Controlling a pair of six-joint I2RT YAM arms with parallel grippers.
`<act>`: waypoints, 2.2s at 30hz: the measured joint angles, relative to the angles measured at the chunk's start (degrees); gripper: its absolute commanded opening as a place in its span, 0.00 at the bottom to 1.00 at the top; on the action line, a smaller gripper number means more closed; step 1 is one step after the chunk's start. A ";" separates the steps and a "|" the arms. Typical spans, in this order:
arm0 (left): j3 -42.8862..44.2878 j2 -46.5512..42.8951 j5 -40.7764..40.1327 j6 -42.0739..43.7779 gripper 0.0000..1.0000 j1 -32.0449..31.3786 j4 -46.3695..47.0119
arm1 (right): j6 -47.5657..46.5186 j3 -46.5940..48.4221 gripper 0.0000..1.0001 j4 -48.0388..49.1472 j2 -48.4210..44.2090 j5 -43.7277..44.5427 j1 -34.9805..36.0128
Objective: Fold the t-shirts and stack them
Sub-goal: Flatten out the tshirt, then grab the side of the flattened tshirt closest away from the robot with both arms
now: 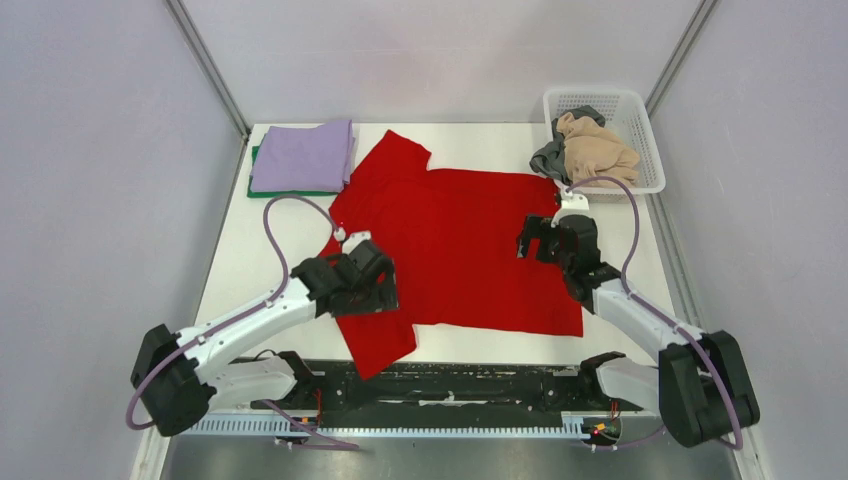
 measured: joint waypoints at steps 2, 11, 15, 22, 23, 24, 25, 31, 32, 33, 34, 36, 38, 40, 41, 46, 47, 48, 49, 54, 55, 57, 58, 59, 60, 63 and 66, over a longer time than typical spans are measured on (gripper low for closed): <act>-2.78 -3.21 -0.24 -2.89 1.00 -2.67 -4.28 | 1.33 -2.27 0.98 -0.37 -3.61 1.60 0.00; -9.90 -2.54 3.50 -11.56 0.73 -16.24 -9.99 | 7.72 -8.11 0.98 -4.04 -15.13 12.85 -0.39; -13.00 -1.81 6.03 -12.90 0.64 -17.59 -9.29 | 9.92 -10.64 0.98 -4.74 -19.15 16.81 -0.70; -16.28 -1.53 9.11 -13.14 0.54 -17.81 -6.27 | 11.47 -11.91 0.98 -7.02 -20.68 19.71 -0.94; -16.57 -1.20 9.51 -13.14 0.51 -17.81 -5.57 | 11.78 -11.91 0.98 -7.50 -20.79 20.13 -0.96; -16.79 -0.90 9.88 -13.14 0.48 -17.81 -4.92 | 12.04 -11.91 0.98 -8.15 -21.00 20.46 -0.96; -16.87 -0.52 10.23 -13.14 0.44 -17.81 -4.48 | 12.33 -11.93 0.98 -8.90 -21.33 20.72 -0.96; -16.87 -0.31 10.99 -13.40 0.02 -17.81 -2.73 | 14.45 -12.66 0.98 -14.71 -27.21 22.86 -1.33; -16.87 -0.31 10.99 -13.62 0.02 -17.81 -2.21 | 15.08 -12.68 0.98 -16.39 -28.57 23.17 -1.36; -16.83 -0.28 10.93 -13.70 0.02 -17.81 -2.12 | 15.85 -12.66 0.98 -18.10 -29.77 23.41 -1.38; -16.81 -0.31 10.91 -13.73 0.02 -17.81 -2.21 | 16.94 -12.63 0.98 -20.20 -30.86 23.61 -1.38; -16.81 -0.52 10.73 -13.75 0.02 -17.81 -2.73 | 18.82 -12.50 0.98 -25.42 -32.85 23.39 -1.40; -16.81 -1.44 10.38 -13.79 0.02 -17.81 -4.31 | 19.82 -12.15 0.98 -30.67 -34.47 21.90 -1.49; -16.81 -3.74 10.40 -13.97 0.02 -17.81 -7.04 | 20.63 -11.37 0.98 -35.78 -35.74 20.00 -1.49; -16.81 -4.85 10.40 -14.12 0.02 -17.81 -8.11 | 20.98 -10.71 0.98 -38.29 -36.09 19.23 -1.49; -16.81 -10.08 11.78 -16.17 0.02 -19.02 -11.80 | 22.56 -5.53 0.97 -49.81 -35.71 17.97 -1.49; -16.81 -10.60 12.09 -16.63 0.02 -19.65 -12.09 | 22.88 -4.94 0.95 -51.23 -35.63 17.94 -1.49; -16.81 -11.04 12.68 -17.14 0.02 -20.55 -12.33 | 23.17 -4.76 0.93 -52.26 -35.60 17.84 -1.49; -16.81 -11.23 13.07 -17.64 0.02 -21.20 -12.39 | 23.50 -4.79 0.92 -53.35 -35.58 17.42 -1.49; -16.92 -13.53 14.49 -22.43 0.02 -26.58 -12.66 | 24.28 -6.38 0.88 -55.98 -35.26 15.23 -1.49; -17.14 -14.25 14.60 -23.54 0.02 -27.65 -12.63 | 24.30 -6.91 0.88 -56.39 -35.23 14.99 -1.49; -17.66 -15.13 14.60 -25.07 0.02 -28.61 -12.76 | 24.50 -7.69 0.86 -56.92 -35.26 14.93 -1.49; -17.75 -15.19 14.51 -25.51 0.02 -28.76 -12.90 | 24.72 -8.07 0.82 -56.96 -35.30 14.95 -1.49; -17.75 -15.15 14.49 -25.81 0.02 -28.79 -12.94 | 24.94 -8.39 0.79 -56.96 -35.39 14.95 -1.49; -17.75 -15.06 14.49 -25.97 0.02 -28.81 -12.94 | 25.16 -8.70 0.77 -56.94 -35.50 14.93 -1.49; -17.75 -14.60 14.47 -26.12 0.02 -28.81 -12.92 | 25.62 -9.60 0.72 -56.78 -35.91 14.69 -1.49; -17.75 -14.62 14.49 -26.40 0.02 -28.81 -12.92 | 26.29 -10.40 0.71 -56.78 -36.20 14.05 -1.49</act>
